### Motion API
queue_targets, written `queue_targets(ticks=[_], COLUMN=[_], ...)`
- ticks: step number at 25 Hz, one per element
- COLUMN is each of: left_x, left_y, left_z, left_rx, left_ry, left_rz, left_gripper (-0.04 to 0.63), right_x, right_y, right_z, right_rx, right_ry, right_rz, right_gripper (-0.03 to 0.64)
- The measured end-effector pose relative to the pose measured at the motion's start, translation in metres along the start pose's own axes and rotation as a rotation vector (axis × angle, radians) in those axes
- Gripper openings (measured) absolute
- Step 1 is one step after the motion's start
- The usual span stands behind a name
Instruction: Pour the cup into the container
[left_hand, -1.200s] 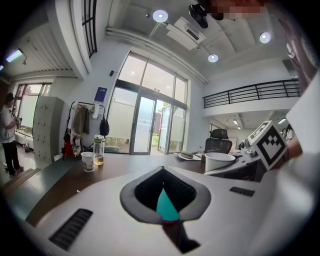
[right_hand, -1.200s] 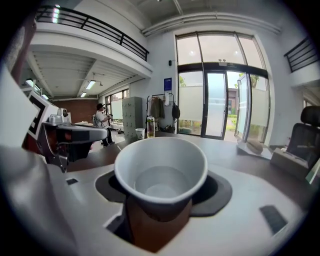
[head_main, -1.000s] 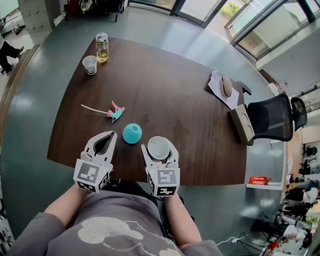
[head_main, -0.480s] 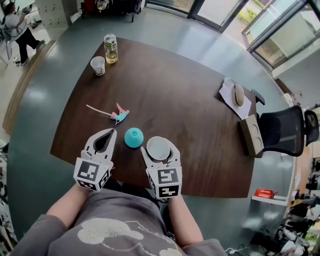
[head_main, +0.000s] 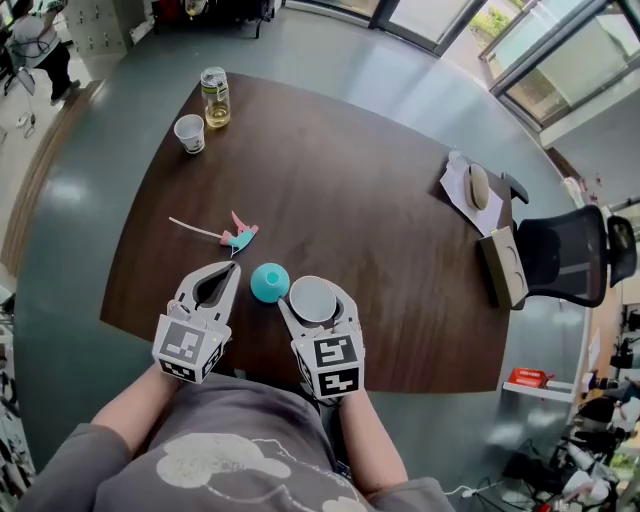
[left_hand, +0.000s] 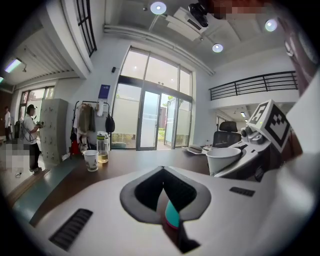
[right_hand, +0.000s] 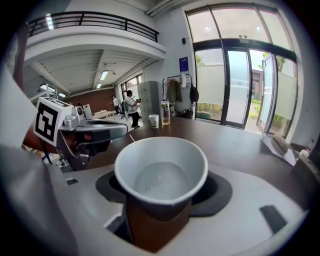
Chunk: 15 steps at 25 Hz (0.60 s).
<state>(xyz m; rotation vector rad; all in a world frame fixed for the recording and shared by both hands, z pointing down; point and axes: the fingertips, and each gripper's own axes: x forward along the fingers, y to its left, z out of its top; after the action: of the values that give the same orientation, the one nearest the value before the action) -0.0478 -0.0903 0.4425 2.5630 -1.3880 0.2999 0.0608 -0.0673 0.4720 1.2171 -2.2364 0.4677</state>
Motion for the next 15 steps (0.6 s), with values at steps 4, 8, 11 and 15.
queue_targets(ticks=[4,8,11,15], left_x=[0.008,0.012,0.015,0.016], left_y=[0.006,0.008,0.008,0.009], left_z=[-0.001,-0.003,-0.005,-0.007], left_rx=[-0.006,-0.012,-0.013,-0.014], left_ry=[0.009,0.015,0.019,0.022], left_rz=[-0.049,-0.091,-0.121,-0.143], left_gripper=[0.008,0.008,0.008,0.008], right_x=[0.006,0.008,0.01,0.013], right_y=[0.002,0.007,0.008,0.008], right_z=[-0.003,-0.003,-0.003,-0.006], right_rx=[-0.06,-0.108,-0.135,-0.153], right_ry=[0.061,0.108,0.15,0.209], right_rz=[-0.04,-0.075,-0.108,-0.132], right_gripper=[0.298,0.298,0.296,0.296])
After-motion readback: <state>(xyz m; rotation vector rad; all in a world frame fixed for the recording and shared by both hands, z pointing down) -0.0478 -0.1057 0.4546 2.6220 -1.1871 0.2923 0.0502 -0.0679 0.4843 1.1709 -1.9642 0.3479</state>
